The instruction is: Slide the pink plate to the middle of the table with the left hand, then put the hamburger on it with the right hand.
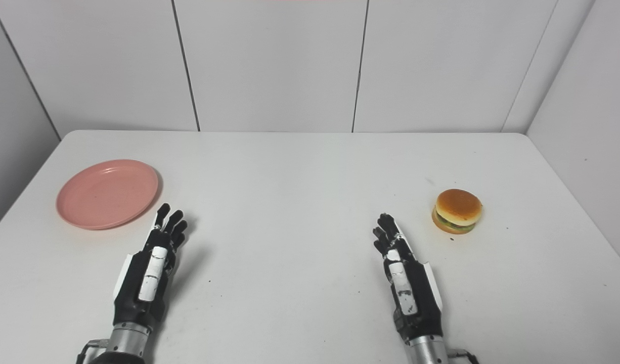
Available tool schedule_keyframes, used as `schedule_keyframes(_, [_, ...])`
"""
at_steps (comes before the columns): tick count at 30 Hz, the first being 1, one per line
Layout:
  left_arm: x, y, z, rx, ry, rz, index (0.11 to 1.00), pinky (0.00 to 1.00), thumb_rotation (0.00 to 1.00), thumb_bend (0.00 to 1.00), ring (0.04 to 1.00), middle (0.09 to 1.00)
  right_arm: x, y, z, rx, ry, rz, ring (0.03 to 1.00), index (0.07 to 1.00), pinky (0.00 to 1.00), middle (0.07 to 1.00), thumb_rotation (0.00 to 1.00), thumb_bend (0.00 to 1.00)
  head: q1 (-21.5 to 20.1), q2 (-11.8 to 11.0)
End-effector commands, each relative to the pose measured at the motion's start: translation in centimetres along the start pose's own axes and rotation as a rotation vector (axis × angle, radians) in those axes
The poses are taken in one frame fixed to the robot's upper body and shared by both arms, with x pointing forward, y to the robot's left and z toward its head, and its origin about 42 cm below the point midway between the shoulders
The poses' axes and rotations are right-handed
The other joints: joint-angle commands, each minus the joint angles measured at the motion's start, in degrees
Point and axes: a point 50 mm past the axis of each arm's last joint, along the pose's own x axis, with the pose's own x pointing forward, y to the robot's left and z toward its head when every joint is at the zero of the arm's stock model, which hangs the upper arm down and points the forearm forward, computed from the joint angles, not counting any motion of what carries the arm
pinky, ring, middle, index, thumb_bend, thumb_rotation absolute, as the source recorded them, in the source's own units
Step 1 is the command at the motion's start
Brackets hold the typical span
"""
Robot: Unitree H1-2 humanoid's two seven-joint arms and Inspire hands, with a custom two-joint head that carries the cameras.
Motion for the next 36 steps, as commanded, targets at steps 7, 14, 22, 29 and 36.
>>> schedule_keyframes(7, [0.4,-2.4,-3.0,-0.013,0.081,-0.007,1.000,0.98,0.82,0.68,0.967,0.964,-0.5,-3.2,-2.9,0.001,0.096,-0.029,0.966,0.949,1.00,0.975,0.89,0.79,5.10,-3.11])
schedule_keyframes(14, [0.6,-3.6,-3.7,-0.001,0.077,-0.008,1.000,0.95,0.82,0.69,0.953,0.961,-0.4,-4.3,-3.4,0.016,0.098,-0.028,0.986,0.966,1.00,0.995,0.90,0.79,8.81,-5.12])
schedule_keyframes(22, [0.9,-4.6,-4.2,0.002,0.077,0.002,1.000,0.92,0.82,0.70,0.939,0.952,-0.3,-5.2,-3.8,0.015,0.110,-0.023,1.000,0.994,1.00,1.000,0.94,0.77,12.02,-6.40])
schedule_keyframes(29, [0.9,-4.9,-4.3,-0.002,0.073,-0.008,1.000,0.93,0.83,0.69,0.951,0.957,-0.3,-5.3,-4.0,0.003,0.112,-0.020,1.000,1.000,1.00,1.000,0.97,0.78,12.37,-6.54])
schedule_keyframes(36, [0.9,-4.4,-4.3,0.005,0.070,-0.001,1.000,0.92,0.84,0.70,0.942,0.948,-0.1,-4.7,-3.9,0.004,0.111,-0.017,1.000,1.000,1.00,1.000,0.97,0.79,11.51,-6.13])
